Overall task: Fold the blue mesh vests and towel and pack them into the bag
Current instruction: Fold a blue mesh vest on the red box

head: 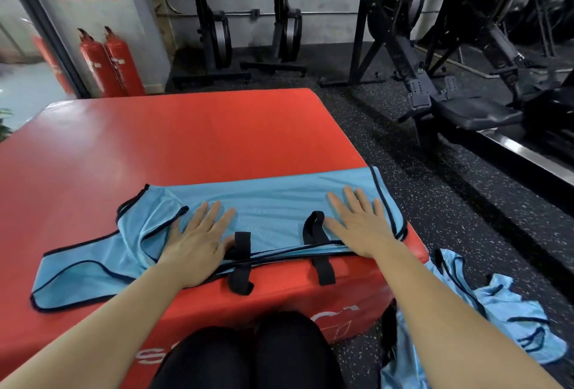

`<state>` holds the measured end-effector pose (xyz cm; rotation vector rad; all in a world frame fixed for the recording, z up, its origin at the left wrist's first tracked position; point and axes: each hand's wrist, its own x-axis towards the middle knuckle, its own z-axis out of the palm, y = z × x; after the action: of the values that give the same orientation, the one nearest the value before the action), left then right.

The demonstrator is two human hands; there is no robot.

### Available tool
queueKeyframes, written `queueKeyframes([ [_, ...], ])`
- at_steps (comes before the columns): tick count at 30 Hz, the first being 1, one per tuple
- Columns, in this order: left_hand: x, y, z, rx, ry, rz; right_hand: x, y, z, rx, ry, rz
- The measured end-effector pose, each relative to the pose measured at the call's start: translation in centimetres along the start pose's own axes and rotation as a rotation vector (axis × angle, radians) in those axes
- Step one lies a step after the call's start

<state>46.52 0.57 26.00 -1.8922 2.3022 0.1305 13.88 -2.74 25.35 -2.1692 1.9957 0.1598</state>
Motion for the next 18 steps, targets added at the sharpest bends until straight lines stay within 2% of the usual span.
queueKeyframes([
  [7,-2.1,-1.4,0.2,-0.083,-0.07,-0.124,-0.6,0.3,-0.1,-0.018,-0.023,0.014],
  [14,-7.1,-5.9,-1.0,0.103,-0.128,-0.497,-2.2,-0.1,-0.7,-0.061,-0.101,0.071],
  [16,-8.6,-7.6,-1.2,0.129,-0.132,-0.531,-2.4,-0.7,-1.2,-0.008,-0.047,0.096],
  [18,-9.7,-8.9,-1.8,0.117,-0.038,-0.552,-2.5,-1.8,-1.9,0.188,0.06,0.109],
])
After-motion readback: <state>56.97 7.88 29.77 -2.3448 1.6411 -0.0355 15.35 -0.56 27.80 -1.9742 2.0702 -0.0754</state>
